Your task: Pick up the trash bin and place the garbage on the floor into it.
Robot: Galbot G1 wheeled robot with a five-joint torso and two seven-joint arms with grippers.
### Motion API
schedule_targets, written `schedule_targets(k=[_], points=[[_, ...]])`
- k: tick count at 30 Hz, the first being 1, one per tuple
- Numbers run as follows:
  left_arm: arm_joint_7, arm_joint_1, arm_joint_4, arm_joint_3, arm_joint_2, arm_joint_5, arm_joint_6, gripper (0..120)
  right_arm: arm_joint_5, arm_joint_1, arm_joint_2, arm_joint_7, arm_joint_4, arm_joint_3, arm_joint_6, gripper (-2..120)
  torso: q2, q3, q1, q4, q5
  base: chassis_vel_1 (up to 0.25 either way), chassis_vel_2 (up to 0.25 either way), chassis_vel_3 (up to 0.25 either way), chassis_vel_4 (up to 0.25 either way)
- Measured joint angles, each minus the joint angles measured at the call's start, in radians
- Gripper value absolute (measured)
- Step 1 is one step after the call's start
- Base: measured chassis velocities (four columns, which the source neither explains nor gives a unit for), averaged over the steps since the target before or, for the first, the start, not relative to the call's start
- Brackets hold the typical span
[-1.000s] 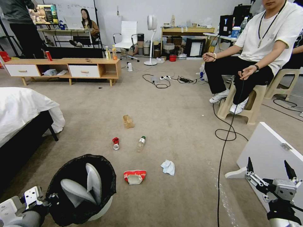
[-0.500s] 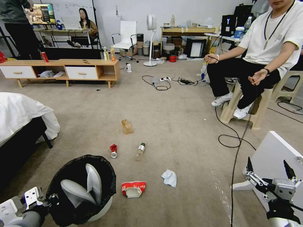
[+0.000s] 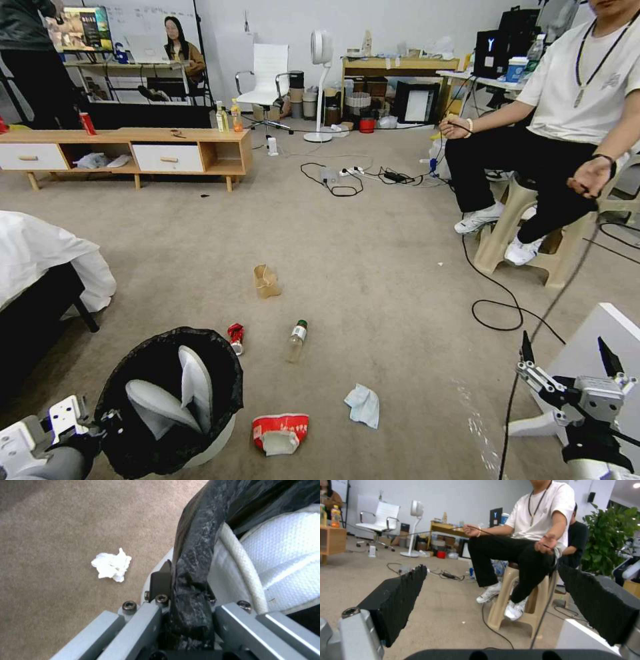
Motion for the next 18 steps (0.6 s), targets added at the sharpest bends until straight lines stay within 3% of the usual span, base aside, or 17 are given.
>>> schedule_targets(k=[18], points=[[0.003,0.006,0.0,-0.003,0.005,0.004,0.0,2,-0.011,-0.004,-0.003,-0.019,0.003,-0.001,0.002,100,0.0,0.0,0.0,-0.0001,-0.0001,-0.001,0.003,0.003,-0.001]])
